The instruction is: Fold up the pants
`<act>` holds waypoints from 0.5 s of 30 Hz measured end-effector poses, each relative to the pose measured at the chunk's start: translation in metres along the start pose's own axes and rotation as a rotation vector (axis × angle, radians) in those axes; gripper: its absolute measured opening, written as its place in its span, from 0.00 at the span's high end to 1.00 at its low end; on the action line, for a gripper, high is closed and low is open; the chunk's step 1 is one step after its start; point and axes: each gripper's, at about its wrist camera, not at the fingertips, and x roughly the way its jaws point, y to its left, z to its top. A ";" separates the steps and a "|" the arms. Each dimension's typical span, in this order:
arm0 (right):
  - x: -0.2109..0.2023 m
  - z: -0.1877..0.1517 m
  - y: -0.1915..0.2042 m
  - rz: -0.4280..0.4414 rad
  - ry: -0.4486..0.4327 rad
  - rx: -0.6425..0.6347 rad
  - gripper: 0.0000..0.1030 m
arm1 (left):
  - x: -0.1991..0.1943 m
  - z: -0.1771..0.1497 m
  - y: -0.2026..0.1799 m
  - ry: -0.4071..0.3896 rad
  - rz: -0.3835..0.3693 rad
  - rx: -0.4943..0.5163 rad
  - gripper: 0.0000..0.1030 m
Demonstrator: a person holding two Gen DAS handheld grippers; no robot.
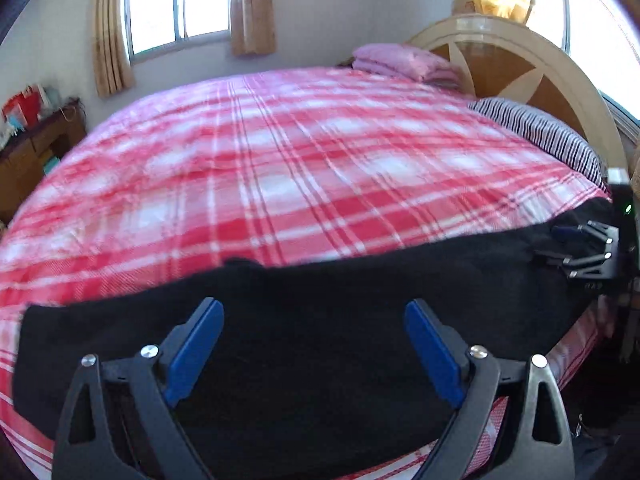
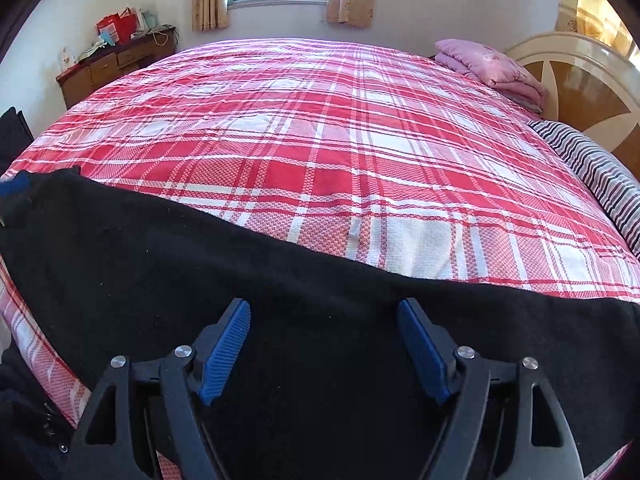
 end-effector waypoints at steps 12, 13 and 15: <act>-0.027 0.005 -0.028 -0.018 -0.054 0.103 0.25 | 0.031 -0.023 0.008 0.062 0.036 -0.024 0.06; -0.030 0.005 -0.036 -0.015 -0.062 0.131 0.25 | 0.030 -0.023 0.008 0.060 0.039 -0.025 0.06; -0.034 0.005 -0.053 -0.007 -0.067 0.187 0.25 | 0.029 -0.024 0.008 0.057 0.039 -0.027 0.06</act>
